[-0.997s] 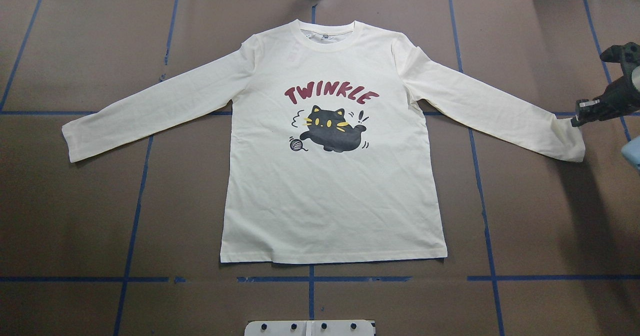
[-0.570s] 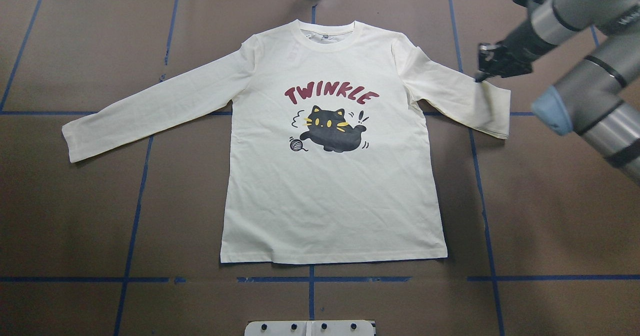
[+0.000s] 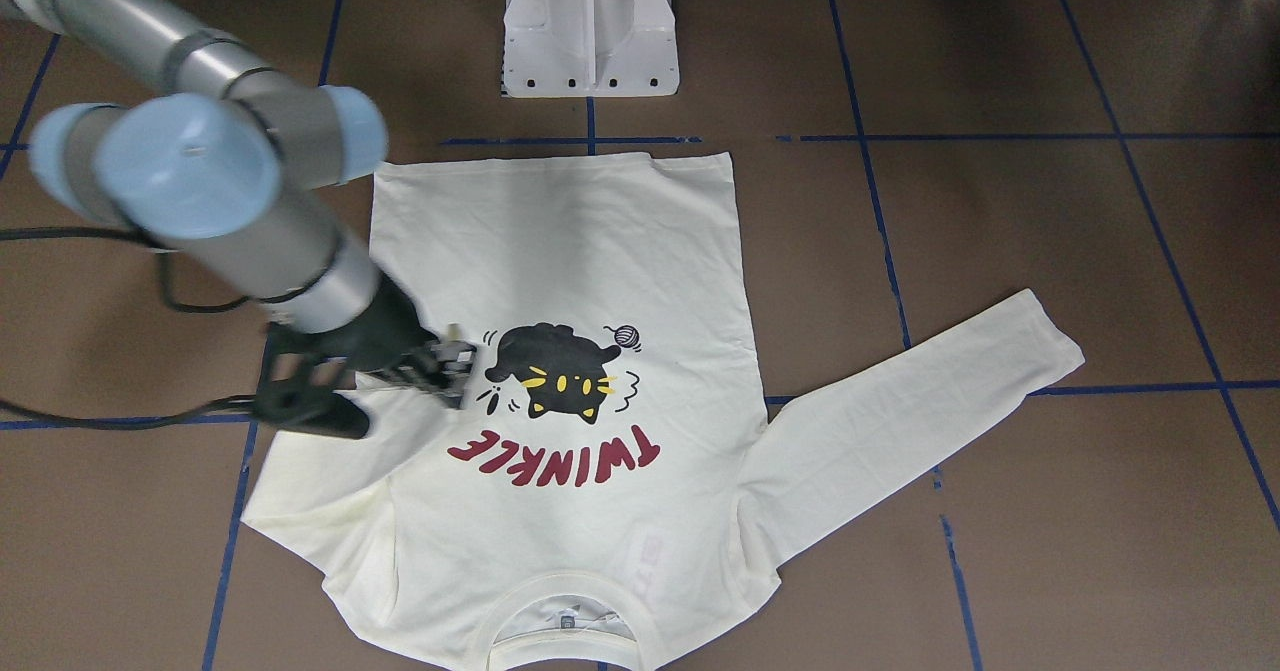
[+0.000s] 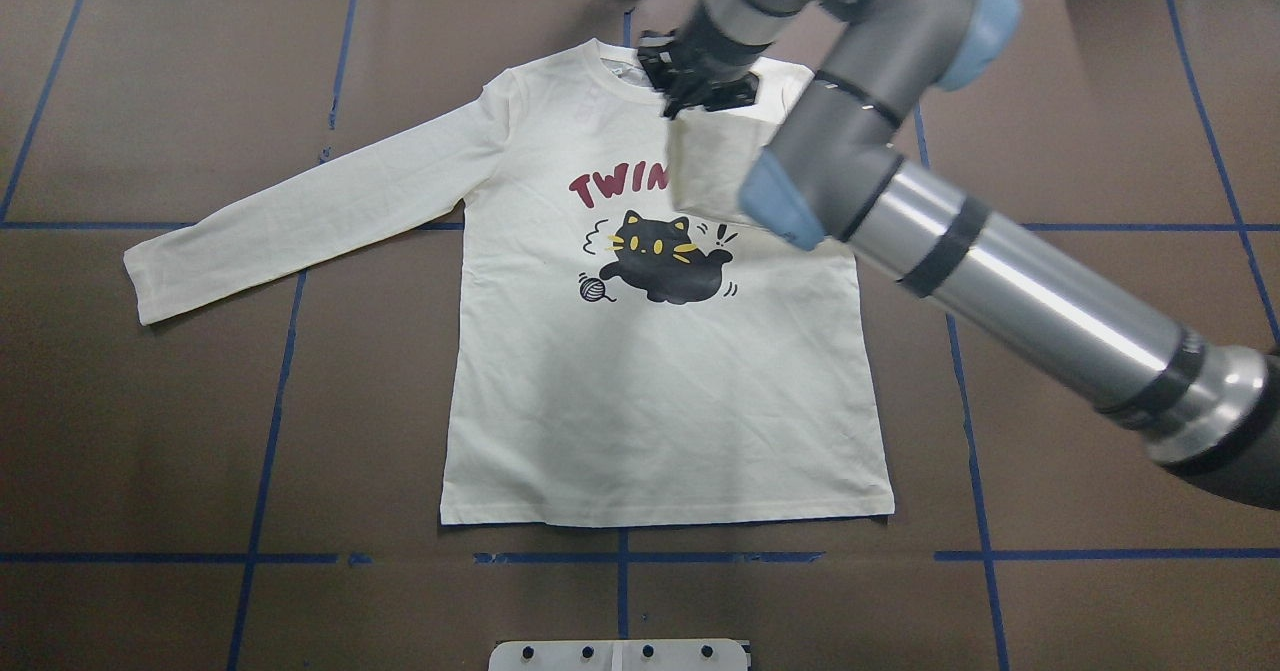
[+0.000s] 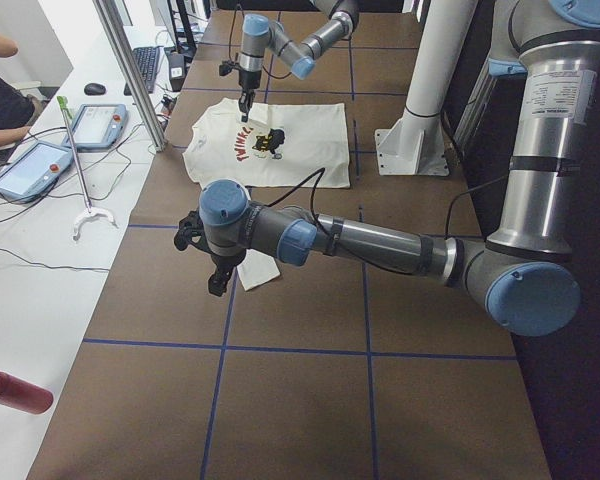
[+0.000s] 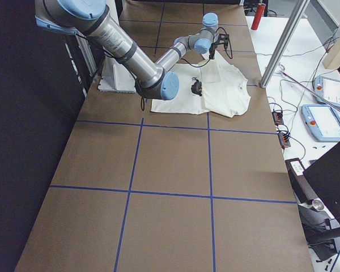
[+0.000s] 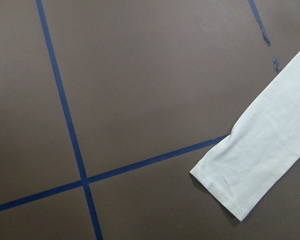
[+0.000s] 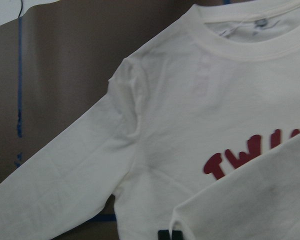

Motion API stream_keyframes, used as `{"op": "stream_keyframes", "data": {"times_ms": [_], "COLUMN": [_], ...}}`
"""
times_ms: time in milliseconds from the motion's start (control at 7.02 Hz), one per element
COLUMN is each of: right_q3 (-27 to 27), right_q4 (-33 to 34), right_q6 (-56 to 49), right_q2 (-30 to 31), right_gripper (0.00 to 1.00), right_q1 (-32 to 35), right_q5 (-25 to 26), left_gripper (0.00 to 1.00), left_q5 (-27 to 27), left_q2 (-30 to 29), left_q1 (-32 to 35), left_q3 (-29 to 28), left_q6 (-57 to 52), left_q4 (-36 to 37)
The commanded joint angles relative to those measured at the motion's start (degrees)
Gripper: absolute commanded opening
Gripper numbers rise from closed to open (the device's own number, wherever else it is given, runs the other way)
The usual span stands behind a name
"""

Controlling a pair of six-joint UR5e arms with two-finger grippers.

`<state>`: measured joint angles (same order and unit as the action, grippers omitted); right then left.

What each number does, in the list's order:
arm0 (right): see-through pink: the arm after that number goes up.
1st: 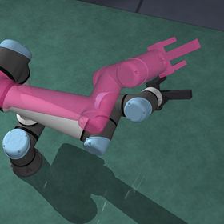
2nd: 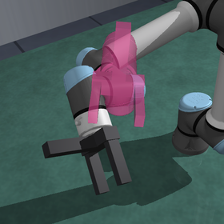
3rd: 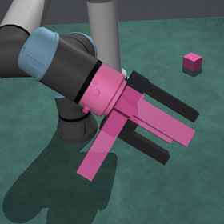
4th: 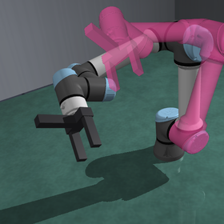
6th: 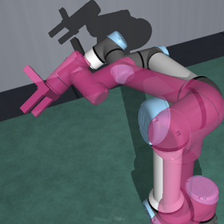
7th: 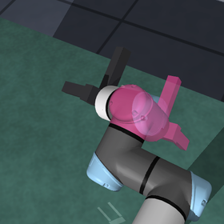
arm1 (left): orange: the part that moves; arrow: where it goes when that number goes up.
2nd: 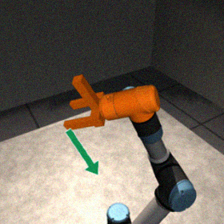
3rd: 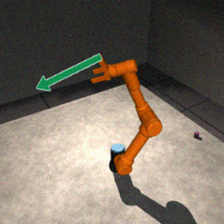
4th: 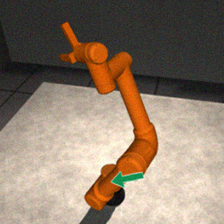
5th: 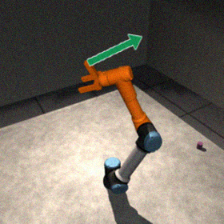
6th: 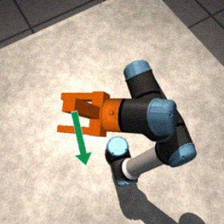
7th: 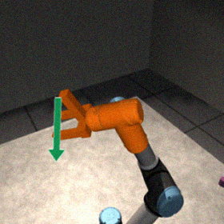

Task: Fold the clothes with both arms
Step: 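Grasp the sleeve cuff with the right gripper and carry it across the shirt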

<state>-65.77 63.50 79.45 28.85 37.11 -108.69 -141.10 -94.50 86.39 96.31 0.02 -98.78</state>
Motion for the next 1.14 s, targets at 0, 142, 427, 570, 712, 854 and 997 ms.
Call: {"op": "stream_keyframes", "data": {"times_ms": [0, 142, 427, 570, 712, 854, 997], "right_q3": [14.65, 15.31, 11.22, 4.75, -9.76, -21.39, -27.51], "right_q4": [-9.45, -9.54, -9.37, -7.62, 0.66, 4.74, 4.44], "right_q6": [3.95, 5.52, 11.2, 14.73, 14.77, 14.07, 12.76], "right_q2": [-9.47, -9.42, -9.95, -8.12, -0.62, 8.15, 16.07], "right_gripper": [0.39, 0.99, 1.0, 1.0, 1.0, 1.0, 1.0], "right_q1": [-7.65, -9.14, -8.89, -8.11, -6.8, -4.09, -1.36], "right_q5": [10.06, 14.78, 15.44, 15.09, 14.13, 12.12, 8.71], "left_gripper": [1.0, 1.0, 1.0, 1.0, 1.0, 0.97, 0.91], "left_q5": [0.04, -0.13, 0.56, 0.83, 7.62, 15.26, 15.94], "left_q2": [-0.07, 0.02, -0.33, -0.51, -1.99, -3.13, -3.75], "left_q1": [-0.09, -0.61, -11.19, -14.64, -20.85, -25.61, -26.88], "left_q3": [-0.07, -1.55, -1.82, -4.78, -6.29, -7.0, -10.49], "left_q6": [-0.19, 0.15, 13.68, 22.13, 30.05, 37.35, 37.6], "left_q4": [-2.01, -5.59, -10.51, -14.9, -16.95, -17.23, -18.71]}}
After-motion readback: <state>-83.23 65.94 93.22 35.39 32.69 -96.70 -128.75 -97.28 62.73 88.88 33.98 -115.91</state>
